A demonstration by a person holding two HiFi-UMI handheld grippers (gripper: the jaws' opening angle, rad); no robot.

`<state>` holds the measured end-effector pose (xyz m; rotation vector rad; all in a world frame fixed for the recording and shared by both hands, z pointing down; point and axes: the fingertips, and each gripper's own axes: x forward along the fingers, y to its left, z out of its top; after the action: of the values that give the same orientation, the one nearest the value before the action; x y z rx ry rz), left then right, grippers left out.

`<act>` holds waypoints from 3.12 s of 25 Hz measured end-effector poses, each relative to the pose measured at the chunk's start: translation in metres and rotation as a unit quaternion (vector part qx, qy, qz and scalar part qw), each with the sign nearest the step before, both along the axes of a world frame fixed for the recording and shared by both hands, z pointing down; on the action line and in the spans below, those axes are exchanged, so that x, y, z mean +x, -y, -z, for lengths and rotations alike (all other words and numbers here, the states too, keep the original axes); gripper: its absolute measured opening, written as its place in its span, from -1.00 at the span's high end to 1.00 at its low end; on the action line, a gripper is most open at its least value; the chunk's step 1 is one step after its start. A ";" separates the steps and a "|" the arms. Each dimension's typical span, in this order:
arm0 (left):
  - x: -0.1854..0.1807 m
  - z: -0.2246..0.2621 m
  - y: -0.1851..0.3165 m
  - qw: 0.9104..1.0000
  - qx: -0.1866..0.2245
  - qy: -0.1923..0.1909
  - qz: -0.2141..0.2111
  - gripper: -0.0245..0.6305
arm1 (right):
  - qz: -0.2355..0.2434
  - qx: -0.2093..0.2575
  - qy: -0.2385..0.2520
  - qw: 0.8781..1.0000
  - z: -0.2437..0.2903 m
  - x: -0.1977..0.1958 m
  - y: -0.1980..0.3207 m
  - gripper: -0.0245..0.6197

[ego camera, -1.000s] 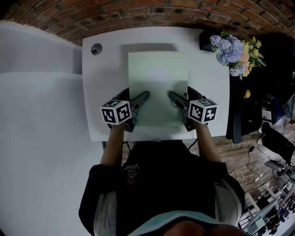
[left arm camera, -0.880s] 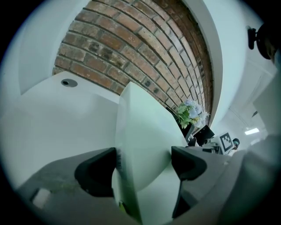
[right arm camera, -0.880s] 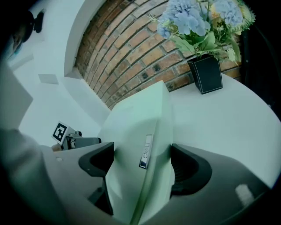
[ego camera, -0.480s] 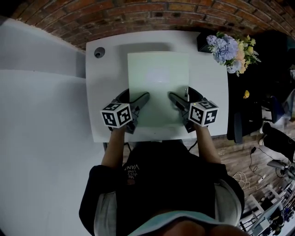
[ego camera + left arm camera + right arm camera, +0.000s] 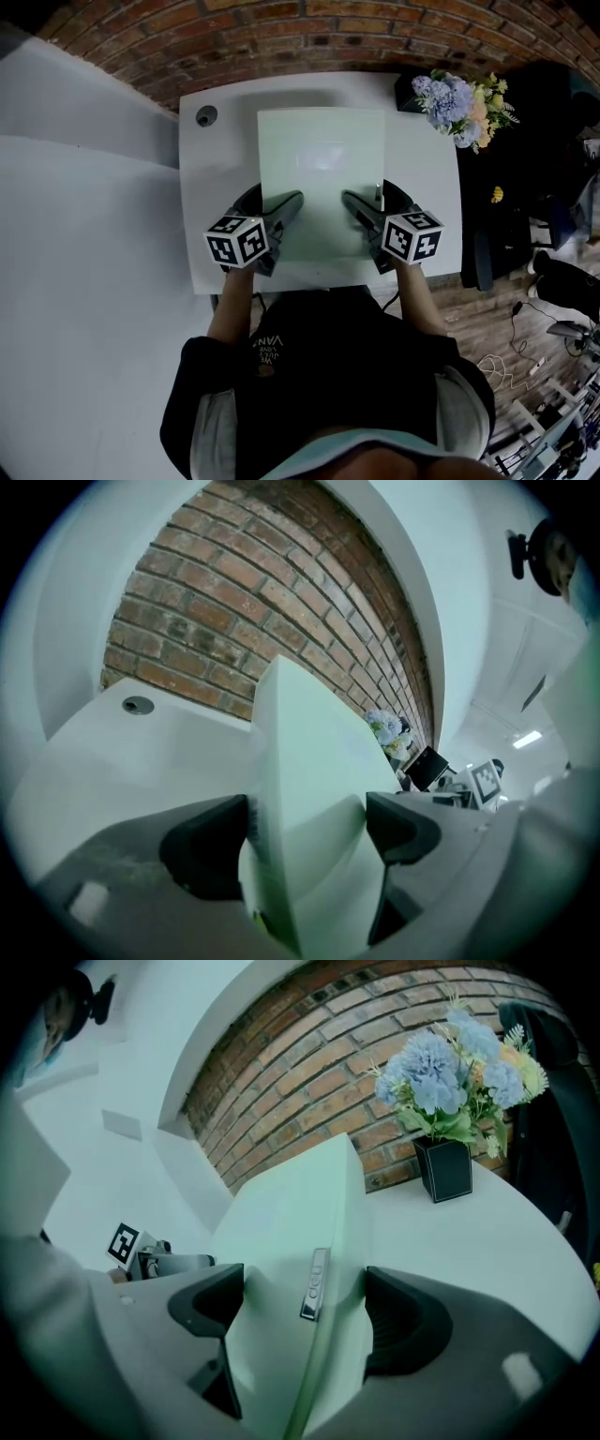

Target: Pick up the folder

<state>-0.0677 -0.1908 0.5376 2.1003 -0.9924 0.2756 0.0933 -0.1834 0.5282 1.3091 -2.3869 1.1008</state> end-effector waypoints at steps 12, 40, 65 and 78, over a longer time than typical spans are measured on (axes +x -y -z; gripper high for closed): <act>-0.007 0.032 -0.001 0.998 0.056 0.009 -0.012 -0.33 | -0.018 0.039 0.007 0.999 0.027 -0.006 -0.006 -0.30; -0.027 0.090 -0.002 0.985 0.166 0.018 -0.048 -0.33 | -0.057 0.118 -0.001 0.991 0.078 -0.028 -0.019 -0.30; -0.034 0.130 -0.013 0.968 0.238 0.007 -0.075 -0.33 | -0.092 0.182 -0.026 0.979 0.120 -0.038 -0.039 -0.30; -0.038 0.135 -0.021 0.965 0.250 0.008 -0.080 -0.33 | -0.098 0.191 -0.033 0.976 0.124 -0.043 -0.048 -0.30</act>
<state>-0.1053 -0.1700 0.4030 2.6466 -0.9762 0.1276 0.0507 -0.1355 0.4042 1.7029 -2.5475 0.6435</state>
